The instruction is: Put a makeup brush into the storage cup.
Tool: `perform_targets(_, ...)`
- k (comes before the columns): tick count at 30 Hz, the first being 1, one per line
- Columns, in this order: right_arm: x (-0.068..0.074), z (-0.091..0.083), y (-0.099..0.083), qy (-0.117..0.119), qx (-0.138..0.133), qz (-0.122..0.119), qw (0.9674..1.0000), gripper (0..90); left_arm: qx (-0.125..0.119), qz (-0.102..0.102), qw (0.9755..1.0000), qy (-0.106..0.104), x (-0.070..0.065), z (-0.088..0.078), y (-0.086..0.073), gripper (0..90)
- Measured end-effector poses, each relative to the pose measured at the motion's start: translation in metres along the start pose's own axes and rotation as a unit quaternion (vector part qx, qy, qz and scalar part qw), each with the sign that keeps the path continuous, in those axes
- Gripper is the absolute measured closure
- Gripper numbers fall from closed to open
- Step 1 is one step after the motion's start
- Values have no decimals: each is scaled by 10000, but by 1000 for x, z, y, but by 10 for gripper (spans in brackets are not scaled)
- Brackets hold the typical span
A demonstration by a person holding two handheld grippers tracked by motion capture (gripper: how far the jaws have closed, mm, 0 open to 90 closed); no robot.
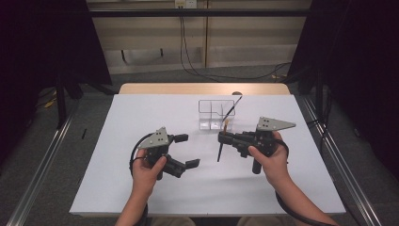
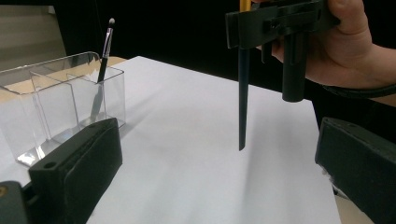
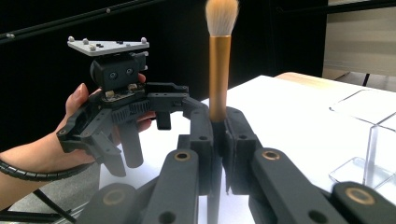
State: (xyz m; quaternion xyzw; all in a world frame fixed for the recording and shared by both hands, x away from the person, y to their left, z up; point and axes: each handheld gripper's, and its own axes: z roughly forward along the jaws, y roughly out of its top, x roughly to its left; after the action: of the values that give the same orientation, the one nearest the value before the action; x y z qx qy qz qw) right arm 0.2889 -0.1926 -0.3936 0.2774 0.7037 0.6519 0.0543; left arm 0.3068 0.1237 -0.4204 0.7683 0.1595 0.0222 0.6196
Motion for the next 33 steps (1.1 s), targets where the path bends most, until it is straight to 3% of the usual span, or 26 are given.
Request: perform_targets(33,4,1,2,46,16,-89,9999,839,85,-139,9984,538,12,-74,-15,8)
